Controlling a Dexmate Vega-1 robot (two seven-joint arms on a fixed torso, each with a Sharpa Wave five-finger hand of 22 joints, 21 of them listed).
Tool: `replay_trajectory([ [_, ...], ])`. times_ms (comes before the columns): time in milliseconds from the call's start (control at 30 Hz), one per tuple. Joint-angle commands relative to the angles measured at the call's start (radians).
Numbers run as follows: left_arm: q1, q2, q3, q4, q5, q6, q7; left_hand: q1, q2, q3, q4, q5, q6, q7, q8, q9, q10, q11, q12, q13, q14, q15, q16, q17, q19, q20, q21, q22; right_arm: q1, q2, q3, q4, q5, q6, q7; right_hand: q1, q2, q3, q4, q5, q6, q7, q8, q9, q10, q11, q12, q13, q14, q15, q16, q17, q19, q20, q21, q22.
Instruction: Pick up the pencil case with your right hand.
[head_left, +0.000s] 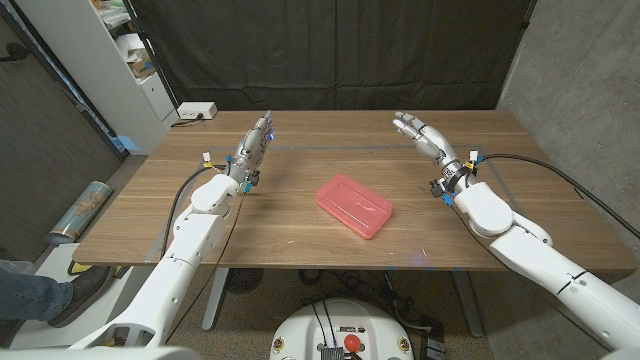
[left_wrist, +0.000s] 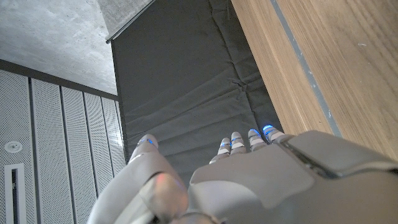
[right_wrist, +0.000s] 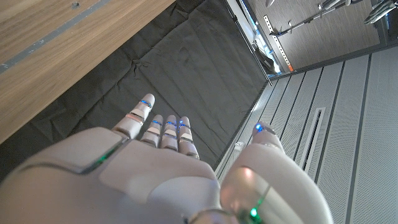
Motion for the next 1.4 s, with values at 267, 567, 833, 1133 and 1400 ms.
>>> replay_trajectory([
  [267, -0.011, 0.000, 0.007, 0.009, 0.002, 0.001, -0.004, 0.014, 0.004, 0.002, -0.006, -0.005, -0.005, -0.005, -0.003, 0.003, -0.004, 0.004, -0.001, 0.003, -0.034, 0.006, -0.003, 0.002, -0.041, 0.010, -0.003, 0.003, -0.024, -0.034, 0.003, -0.087, -0.117, -0.077, -0.048, 0.008, -0.002, 0.001, -0.008, 0.007, -0.002, -0.001, -0.001, 0.004, -0.006, 0.001, 0.001, 0.004, -0.007, 0.003, -0.001, 0.005, -0.004, 0.004, -0.001, 0.002],
  [567, -0.013, -0.003, 0.010, 0.009, 0.007, 0.001, -0.001, 0.019, 0.004, 0.002, -0.009, -0.006, -0.007, -0.003, -0.004, 0.003, -0.007, 0.007, -0.002, 0.003, -0.037, 0.006, -0.004, 0.002, -0.043, 0.011, -0.003, 0.003, -0.032, -0.043, 0.001, -0.110, -0.163, -0.097, -0.061, 0.010, -0.001, 0.001, -0.009, 0.008, -0.002, -0.001, -0.001, 0.004, -0.007, -0.001, 0.001, 0.004, -0.006, 0.002, -0.001, 0.005, -0.004, 0.004, 0.000, 0.002],
  [833, -0.016, -0.003, 0.015, 0.015, 0.007, 0.006, -0.008, 0.022, 0.005, 0.001, -0.011, -0.007, -0.007, -0.004, -0.004, 0.003, -0.007, 0.006, -0.002, 0.003, -0.037, 0.007, -0.003, 0.002, -0.043, 0.011, -0.002, 0.003, -0.032, -0.048, -0.007, -0.129, -0.202, -0.122, -0.064, 0.011, -0.001, 0.000, -0.009, 0.009, -0.002, -0.001, -0.001, 0.004, -0.006, -0.002, 0.002, 0.004, -0.006, 0.002, 0.000, 0.005, -0.004, 0.005, 0.000, 0.002],
  [1133, -0.018, -0.008, 0.014, 0.030, 0.006, -0.004, -0.013, 0.024, 0.005, 0.001, -0.013, -0.008, -0.003, -0.002, -0.002, 0.003, -0.008, 0.008, -0.002, 0.003, -0.037, 0.007, -0.003, 0.002, -0.044, 0.012, -0.002, 0.003, -0.031, -0.050, -0.025, -0.174, -0.281, -0.190, -0.085, 0.012, 0.000, 0.000, -0.010, 0.010, -0.001, 0.000, 0.000, 0.004, -0.007, 0.000, 0.002, 0.004, -0.007, 0.003, -0.001, 0.005, -0.004, 0.005, 0.001, 0.002],
  [1400, -0.016, -0.006, 0.007, 0.033, 0.004, -0.009, -0.016, 0.026, 0.005, 0.000, -0.014, -0.009, 0.000, -0.001, -0.002, 0.003, -0.007, 0.008, -0.002, 0.004, -0.038, 0.006, -0.003, 0.002, -0.044, 0.012, -0.002, 0.003, -0.038, -0.047, -0.029, -0.195, -0.306, -0.219, -0.097, 0.015, 0.000, -0.001, -0.012, 0.012, -0.001, 0.001, 0.000, 0.004, -0.007, -0.001, 0.002, 0.004, -0.005, 0.004, 0.000, 0.005, -0.003, 0.007, 0.002, 0.002],
])
